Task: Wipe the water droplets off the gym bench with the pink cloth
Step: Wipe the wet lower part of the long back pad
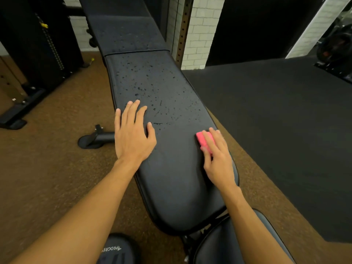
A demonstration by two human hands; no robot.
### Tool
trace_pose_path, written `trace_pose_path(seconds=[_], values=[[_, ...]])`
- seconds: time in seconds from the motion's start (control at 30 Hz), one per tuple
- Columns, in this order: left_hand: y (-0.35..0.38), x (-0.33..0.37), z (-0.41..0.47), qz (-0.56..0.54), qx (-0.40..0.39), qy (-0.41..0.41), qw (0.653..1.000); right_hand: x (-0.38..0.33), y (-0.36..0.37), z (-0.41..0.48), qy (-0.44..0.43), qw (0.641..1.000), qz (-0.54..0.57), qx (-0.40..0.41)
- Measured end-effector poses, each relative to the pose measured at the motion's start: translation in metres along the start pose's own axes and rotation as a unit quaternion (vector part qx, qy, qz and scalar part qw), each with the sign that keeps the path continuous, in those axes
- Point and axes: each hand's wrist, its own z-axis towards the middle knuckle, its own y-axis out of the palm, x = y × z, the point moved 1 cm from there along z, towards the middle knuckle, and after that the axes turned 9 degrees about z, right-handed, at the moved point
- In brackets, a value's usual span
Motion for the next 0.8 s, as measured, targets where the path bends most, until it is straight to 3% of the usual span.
trace_pose_path(seconds=[0.13, 0.4, 0.63, 0.8], values=[[0.000, 0.001, -0.001, -0.003, 0.005, -0.003, 1.000, 0.007, 0.006, 0.035, 0.096, 0.994, 0.019, 0.045], [0.001, 0.000, -0.002, -0.019, 0.009, -0.005, 1.000, -0.006, 0.002, 0.006, -0.070, 0.997, 0.008, -0.039], [0.003, -0.002, -0.001, -0.020, 0.011, -0.007, 1.000, 0.002, 0.008, 0.065, 0.072, 0.997, 0.016, 0.029], [0.004, -0.002, -0.001, -0.022, 0.018, -0.006, 1.000, -0.014, 0.015, 0.058, -0.063, 0.997, 0.023, -0.039]])
